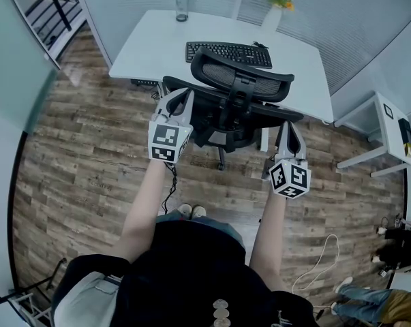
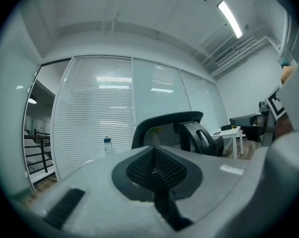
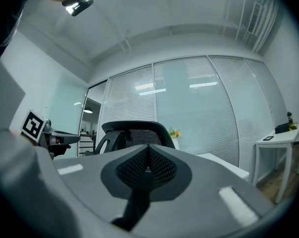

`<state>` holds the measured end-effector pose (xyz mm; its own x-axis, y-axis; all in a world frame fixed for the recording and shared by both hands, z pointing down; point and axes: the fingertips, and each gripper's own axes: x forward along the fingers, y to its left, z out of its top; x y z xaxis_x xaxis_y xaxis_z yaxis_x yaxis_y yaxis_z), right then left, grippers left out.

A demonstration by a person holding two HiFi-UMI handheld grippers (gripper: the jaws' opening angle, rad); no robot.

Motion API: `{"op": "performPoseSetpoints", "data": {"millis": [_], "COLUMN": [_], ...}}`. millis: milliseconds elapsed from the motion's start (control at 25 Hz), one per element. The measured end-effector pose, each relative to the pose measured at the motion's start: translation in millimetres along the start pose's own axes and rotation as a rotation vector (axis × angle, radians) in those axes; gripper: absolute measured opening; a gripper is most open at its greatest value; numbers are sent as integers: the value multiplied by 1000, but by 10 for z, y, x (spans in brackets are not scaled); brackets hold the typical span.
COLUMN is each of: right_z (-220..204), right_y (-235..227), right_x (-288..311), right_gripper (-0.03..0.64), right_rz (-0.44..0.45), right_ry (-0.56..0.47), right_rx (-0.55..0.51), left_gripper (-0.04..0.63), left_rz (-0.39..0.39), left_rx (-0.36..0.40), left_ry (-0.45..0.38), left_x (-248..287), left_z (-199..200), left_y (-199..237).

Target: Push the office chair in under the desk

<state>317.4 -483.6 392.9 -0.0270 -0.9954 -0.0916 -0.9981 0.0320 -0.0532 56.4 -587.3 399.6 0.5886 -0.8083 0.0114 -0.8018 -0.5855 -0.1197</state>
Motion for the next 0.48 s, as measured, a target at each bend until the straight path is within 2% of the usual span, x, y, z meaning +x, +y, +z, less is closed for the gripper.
{"op": "performPoseSetpoints", "data": {"millis": [480], "right_z": [2], "right_y": [27], "right_x": [16], "right_gripper": [6], "right_rz": [11], "right_ry": [3], "right_rx": [-10], "left_gripper": [8], "left_rz": [-8], "left_rx": [8], "left_ry": [-4], "left_x": [20], "left_z": [13], "left_y": [-24]}}
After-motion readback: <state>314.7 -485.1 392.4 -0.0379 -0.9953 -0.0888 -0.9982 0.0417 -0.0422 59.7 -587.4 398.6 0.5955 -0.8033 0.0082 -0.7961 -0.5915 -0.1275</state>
